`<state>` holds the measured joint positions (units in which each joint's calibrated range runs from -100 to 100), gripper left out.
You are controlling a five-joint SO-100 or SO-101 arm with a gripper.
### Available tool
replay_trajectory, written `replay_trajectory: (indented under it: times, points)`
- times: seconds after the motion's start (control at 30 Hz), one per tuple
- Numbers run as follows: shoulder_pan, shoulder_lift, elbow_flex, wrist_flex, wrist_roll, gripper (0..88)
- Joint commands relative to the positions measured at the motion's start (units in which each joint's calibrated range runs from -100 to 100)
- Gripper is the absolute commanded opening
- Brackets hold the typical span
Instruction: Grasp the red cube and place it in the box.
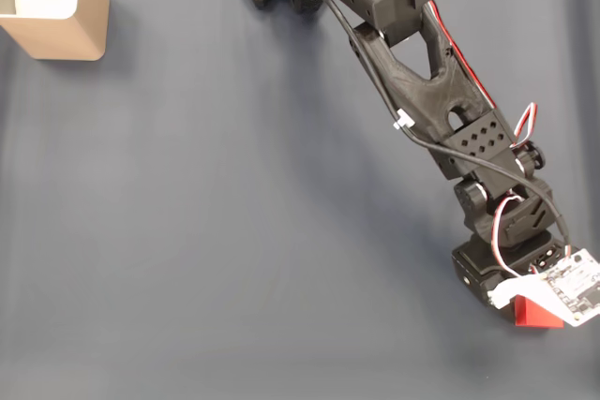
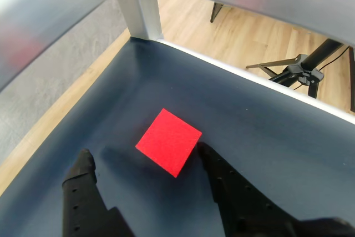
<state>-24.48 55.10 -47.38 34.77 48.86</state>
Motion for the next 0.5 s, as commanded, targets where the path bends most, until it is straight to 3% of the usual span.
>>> replay_trajectory:
  times: [0.0, 0.47]
  points:
    - [0.5, -0.9, -3.1, -1.7, -0.3, 42.7]
    - [-0.1, -0.2, -3.9, -4.8, -0.1, 42.7]
